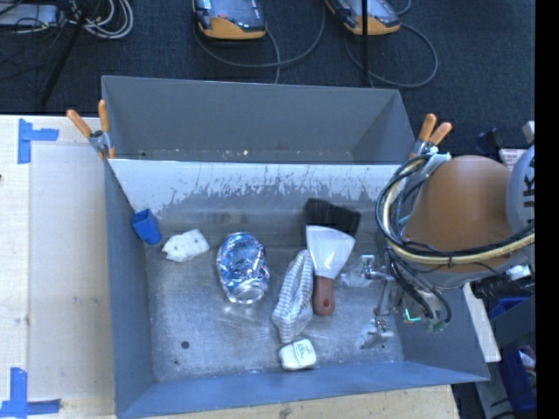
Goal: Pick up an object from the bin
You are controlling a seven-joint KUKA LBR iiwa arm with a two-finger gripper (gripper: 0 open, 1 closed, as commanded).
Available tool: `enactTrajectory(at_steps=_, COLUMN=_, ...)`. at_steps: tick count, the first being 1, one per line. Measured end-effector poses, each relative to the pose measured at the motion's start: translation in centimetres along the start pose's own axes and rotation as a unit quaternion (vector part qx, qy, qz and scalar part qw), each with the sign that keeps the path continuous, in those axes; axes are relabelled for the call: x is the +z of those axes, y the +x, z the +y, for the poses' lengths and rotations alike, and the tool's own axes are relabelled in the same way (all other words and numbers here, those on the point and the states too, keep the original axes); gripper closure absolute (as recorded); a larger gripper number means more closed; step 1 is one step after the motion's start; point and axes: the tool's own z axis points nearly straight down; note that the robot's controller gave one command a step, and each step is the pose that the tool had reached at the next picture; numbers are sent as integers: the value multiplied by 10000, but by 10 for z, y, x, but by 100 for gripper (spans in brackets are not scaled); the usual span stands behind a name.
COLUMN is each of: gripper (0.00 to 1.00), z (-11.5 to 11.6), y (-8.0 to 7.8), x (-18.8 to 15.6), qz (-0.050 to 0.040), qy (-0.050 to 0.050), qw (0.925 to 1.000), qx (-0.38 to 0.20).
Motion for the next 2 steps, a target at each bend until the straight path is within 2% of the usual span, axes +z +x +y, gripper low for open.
enactTrajectory(at_steps=1, gripper=0, z=0, y=-2, x=-3, qz=-37, qy=3, qw=10000, qx=-6)
enactTrajectory(at_steps=2, gripper=0, z=22, y=-30, x=43, qz=-73, qy=9, qw=9995, qx=-317)
